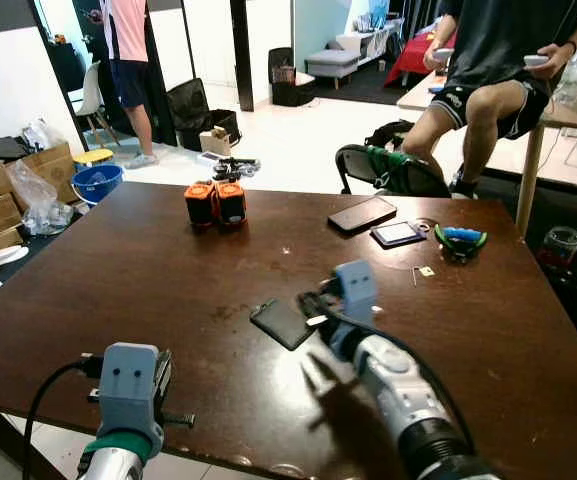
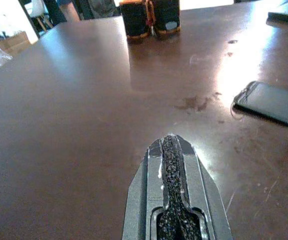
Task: Hang keys on a hook
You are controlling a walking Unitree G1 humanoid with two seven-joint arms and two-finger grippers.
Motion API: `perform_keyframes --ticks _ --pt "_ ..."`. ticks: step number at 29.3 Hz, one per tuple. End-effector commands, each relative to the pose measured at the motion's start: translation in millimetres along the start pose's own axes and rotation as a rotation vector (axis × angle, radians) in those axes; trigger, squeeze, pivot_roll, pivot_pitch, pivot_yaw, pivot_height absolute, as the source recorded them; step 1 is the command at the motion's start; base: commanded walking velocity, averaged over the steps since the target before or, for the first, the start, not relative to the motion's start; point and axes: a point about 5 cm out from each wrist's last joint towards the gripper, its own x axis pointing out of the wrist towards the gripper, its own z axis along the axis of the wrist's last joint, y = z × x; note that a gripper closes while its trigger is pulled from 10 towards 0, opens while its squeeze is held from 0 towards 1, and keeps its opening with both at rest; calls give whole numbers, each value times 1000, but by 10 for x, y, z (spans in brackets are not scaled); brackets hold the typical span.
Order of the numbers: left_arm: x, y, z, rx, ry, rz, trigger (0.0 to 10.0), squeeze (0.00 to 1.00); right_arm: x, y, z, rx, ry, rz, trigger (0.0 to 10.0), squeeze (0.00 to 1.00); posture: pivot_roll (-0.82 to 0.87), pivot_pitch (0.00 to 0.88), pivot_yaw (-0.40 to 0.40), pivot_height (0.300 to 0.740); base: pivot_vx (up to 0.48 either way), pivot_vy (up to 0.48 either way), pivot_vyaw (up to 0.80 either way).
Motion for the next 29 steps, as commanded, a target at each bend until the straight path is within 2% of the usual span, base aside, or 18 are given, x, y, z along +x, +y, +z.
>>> perform_keyframes --ticks 1,3,7,9,14,15,16,18,19,20,21,22,23,24,26,27,28,29 --pt "-17 44 -18 6 16 12 10000 0 36 45 20 4 1 28 10000 1000 -1 34 164 740 0 0 0" --pt "-36 58 -15 1 18 18 10000 0 87 125 44 26 -10 64 10000 1000 3 40 167 740 0 0 0" --pt "-46 65 -15 -2 20 20 10000 0 117 159 51 30 -9 78 10000 1000 7 49 173 740 0 0 0" --pt "-86 66 -5 -12 24 14 10000 0 196 217 74 19 8 88 10000 1000 28 81 176 740 0 0 0" --pt "-114 80 11 -27 24 21 10000 0 241 212 106 0 18 50 10000 1000 37 88 169 740 0 0 0" --pt "-121 99 21 -32 21 32 10000 0 249 188 127 -1 14 16 10000 0 41 91 164 740 0 0 0" --pt "-121 99 21 -32 21 32 10000 0 249 188 127 -1 14 16 10000 0 41 91 164 740 0 0 0" --pt "-131 164 9 -18 30 76 10000 0 206 57 189 19 -43 -91 10000 0 40 88 162 740 0 0 0" --pt "-131 164 9 -18 30 76 10000 0 206 57 189 19 -43 -91 10000 0 40 88 162 740 0 0 0" --pt "-130 181 0 -7 32 90 10000 0 148 -46 213 36 -83 -153 10000 0 37 82 162 740 0 0 0" --pt "-130 181 0 -7 32 90 10000 0 148 -46 213 36 -83 -153 10000 0 37 82 162 740 0 0 0" --pt "-120 180 -9 -5 34 95 10000 0 65 -167 220 43 -117 -212 10000 0 26 68 165 740 0 0 0" --pt "-120 180 -9 -5 34 95 10000 0 65 -167 220 43 -117 -212 10000 0 26 68 165 740 0 0 0" --pt "-107 172 -12 -7 34 96 10000 0 -10 -260 220 44 -142 -253 10000 0 21 62 166 740 0 0 0" --pt "-107 172 -12 -7 34 96 10000 0 -10 -260 220 44 -142 -253 10000 0 21 62 166 740 0 0 0" --pt "-78 154 -19 -17 37 91 10000 0 -98 -344 195 38 -150 -279 10000 0 -2 45 169 740 0 0 0" --pt "-78 154 -19 -17 37 91 10000 0 -98 -344 195 38 -150 -279 10000 0 -2 45 169 740 0 0 0" --pt "-42 138 -24 -23 39 84 10000 0 -198 -380 118 12 -132 -275 10000 0 -21 33 166 740 0 0 0"
